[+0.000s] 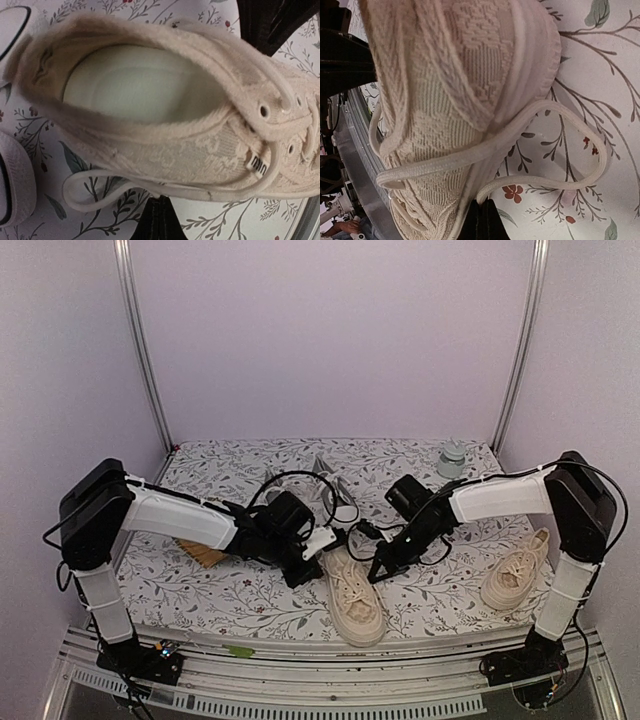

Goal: Tie the shoes
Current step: Place the shoelace at the center of the board.

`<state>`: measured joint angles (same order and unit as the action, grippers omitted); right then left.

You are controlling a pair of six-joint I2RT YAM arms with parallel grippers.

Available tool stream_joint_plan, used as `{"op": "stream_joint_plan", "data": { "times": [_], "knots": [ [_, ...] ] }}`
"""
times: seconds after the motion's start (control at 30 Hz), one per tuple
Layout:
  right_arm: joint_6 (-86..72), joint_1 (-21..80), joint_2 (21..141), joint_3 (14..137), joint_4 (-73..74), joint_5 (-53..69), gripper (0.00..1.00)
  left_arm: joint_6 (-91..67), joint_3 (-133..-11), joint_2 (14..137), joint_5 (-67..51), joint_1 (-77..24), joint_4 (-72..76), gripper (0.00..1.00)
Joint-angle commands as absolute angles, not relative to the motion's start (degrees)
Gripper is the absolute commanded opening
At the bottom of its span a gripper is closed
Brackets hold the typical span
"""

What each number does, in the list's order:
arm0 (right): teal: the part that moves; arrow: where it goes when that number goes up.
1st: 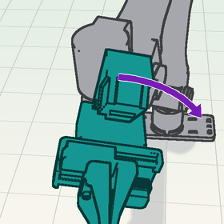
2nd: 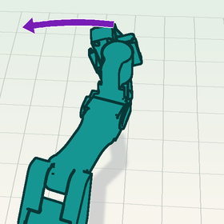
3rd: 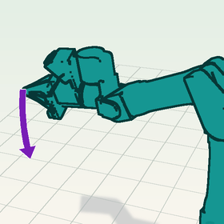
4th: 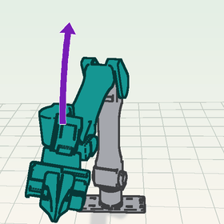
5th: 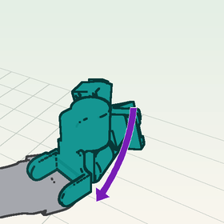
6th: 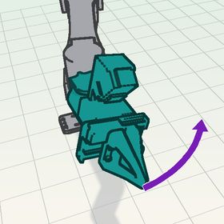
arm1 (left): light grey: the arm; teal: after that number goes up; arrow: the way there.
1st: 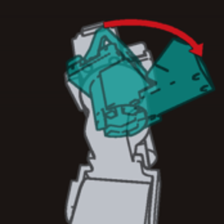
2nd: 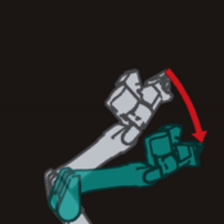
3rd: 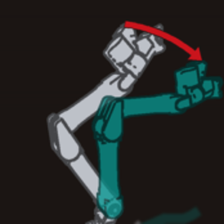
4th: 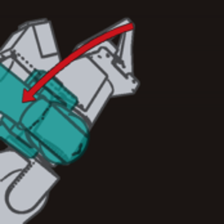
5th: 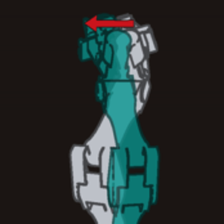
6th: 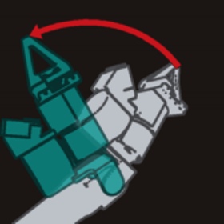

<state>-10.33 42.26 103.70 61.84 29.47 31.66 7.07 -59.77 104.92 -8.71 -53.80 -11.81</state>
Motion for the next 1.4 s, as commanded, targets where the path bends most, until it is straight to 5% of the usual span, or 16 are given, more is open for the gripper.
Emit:
{"op": "stream_joint_plan", "data": {
  "times": [0.0,0.27,0.57,0.93,1.13,1.37],
  "knots": [
    [-10.44,42.13,105.82,65.21,25.62,34.16,0.01,9.43,-62.75,107.26,-12.79,-53.97,-5.31,0.0],
    [-10.01,40.77,103.62,65.57,28.36,35.57,0.01,8.16,-60.23,103.68,-7.28,-51.9,-4.21,0.0],
    [-5.31,34.01,88.58,63.46,31.22,42.78,0.01,12.03,-46.36,80.37,-12.29,-51.29,-1.73,0.0],
    [-15.27,34.01,79.79,56.3,7.75,51.09,0.01,10.83,-43.3,71.46,-10.79,-57.96,-2.08,0.0],
    [-31.48,38.21,78.68,49.49,-19.38,30.83,0.01,11.55,-43.56,74.74,-11.32,-62.38,1.69,0.0],
    [-31.45,46.55,92.88,56.05,-26.52,21.95,0.01,11.49,-42.18,74.39,-15.55,-64.74,8.78,0.0]
  ]
}}
